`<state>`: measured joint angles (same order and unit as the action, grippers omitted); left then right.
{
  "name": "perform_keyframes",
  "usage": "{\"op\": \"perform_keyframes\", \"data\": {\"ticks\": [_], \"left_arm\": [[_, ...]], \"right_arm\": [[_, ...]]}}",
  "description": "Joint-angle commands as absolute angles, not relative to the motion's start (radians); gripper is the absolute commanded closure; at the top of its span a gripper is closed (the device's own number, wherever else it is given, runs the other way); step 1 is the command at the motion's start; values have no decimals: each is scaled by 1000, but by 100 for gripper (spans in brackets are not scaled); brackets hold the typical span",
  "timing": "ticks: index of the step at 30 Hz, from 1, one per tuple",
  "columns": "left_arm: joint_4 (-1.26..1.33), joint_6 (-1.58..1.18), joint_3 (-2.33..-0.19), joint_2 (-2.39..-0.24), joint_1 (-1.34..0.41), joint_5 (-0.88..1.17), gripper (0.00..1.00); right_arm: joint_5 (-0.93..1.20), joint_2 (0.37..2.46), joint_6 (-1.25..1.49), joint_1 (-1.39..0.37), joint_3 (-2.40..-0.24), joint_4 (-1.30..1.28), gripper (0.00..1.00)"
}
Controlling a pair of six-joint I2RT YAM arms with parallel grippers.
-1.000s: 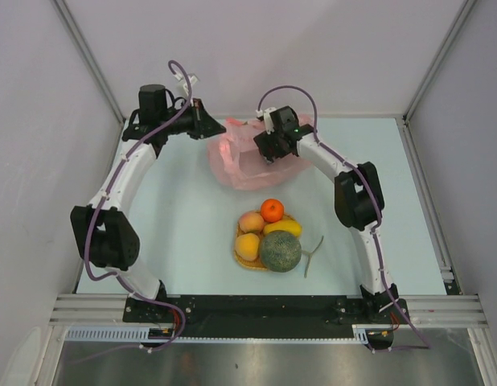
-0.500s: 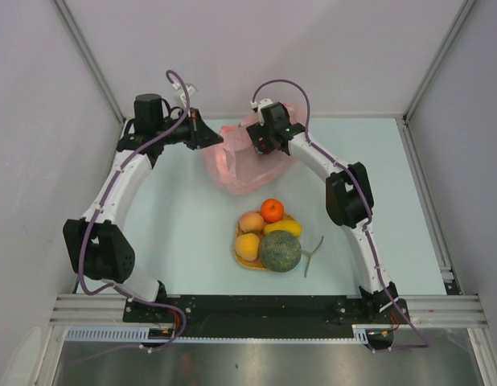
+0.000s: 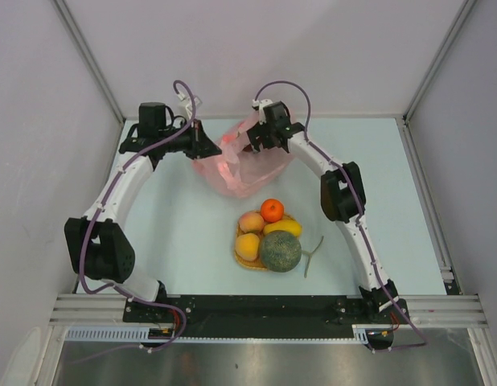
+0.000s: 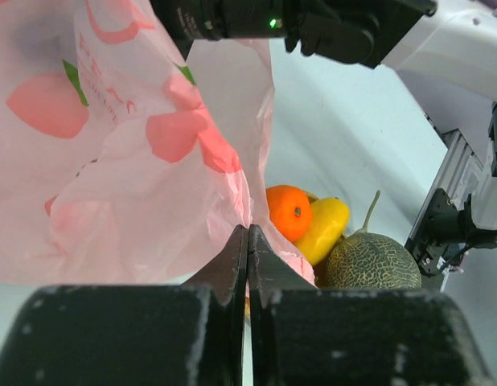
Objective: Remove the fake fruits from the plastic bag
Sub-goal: Adjust the plastic bag at the center of the board.
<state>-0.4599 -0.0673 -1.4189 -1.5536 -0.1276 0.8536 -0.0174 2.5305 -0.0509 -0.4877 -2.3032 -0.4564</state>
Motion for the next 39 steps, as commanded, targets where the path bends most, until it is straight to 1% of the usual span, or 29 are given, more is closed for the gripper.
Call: {"op": "perform_keyframes", "data": {"ticks": [1, 3, 7, 11, 14, 18, 20, 22, 24, 26, 27, 28, 31, 32, 33, 34, 35, 37, 39], "left_arm": [[-434, -46, -1431, -1517, -123, 845, 100], [-433, -49, -1442, -1520, -124, 847, 100], [-474, -55, -1503, -1558, -123, 890, 100], [-451, -145, -1540, -1597, -124, 965, 100], [-431, -196, -1580, -1629, -126, 1020, 100], [-468, -189, -1666, -1683, -136, 1061, 100], [-468, -192, -1707, -1700, -144, 1068, 100], [-465, -193, -1784, -1726, -149, 1075, 100], [-433, -219, -1822, -1736, -149, 1078, 99], [-387, -247, -1851, -1740, -149, 1091, 100], [-367, -264, -1853, -1738, -149, 1098, 100], [-347, -299, -1852, -1738, -149, 1117, 100], [-276, -351, -1832, -1727, -152, 1144, 100], [-256, -353, -1821, -1711, -153, 1155, 100], [-253, -353, -1792, -1701, -155, 1163, 100], [-256, -335, -1773, -1691, -158, 1170, 100], [-284, -315, -1755, -1669, -163, 1166, 100], [-322, -226, -1678, -1645, -170, 1154, 100], [-373, -155, -1587, -1606, -189, 1097, 100]], "right_arm": [[213, 2551, 35, -471, -2365, -434, 0], [239, 2559, 51, -471, -2367, -428, 0], [222, 2562, 60, -477, -2361, -365, 0], [224, 2559, 89, -480, -2272, -203, 0], [230, 2620, 124, -491, -2318, -153, 0], [299, 2694, 199, -495, -2407, -63, 0], [247, 2707, 239, -488, -2424, -60, 0], [105, 2688, 265, -471, -2405, -81, 0], [2, 2614, 229, -463, -2369, -118, 0], [2, 2538, 195, -434, -2274, -126, 0], [17, 2454, 196, -422, -2235, -123, 0], [23, 2415, 198, -408, -2148, -123, 0], [20, 2245, 177, -370, -2002, -126, 0], [20, 2193, 154, -362, -1888, -130, 0], [18, 2145, 146, -361, -1831, -129, 0], [18, 2044, 141, -362, -1772, -126, 0], [26, 1995, 137, -364, -1643, -114, 0], [55, 1865, 124, -379, -1527, -104, 0], [102, 1815, 101, -414, -1406, -100, 0]]}}
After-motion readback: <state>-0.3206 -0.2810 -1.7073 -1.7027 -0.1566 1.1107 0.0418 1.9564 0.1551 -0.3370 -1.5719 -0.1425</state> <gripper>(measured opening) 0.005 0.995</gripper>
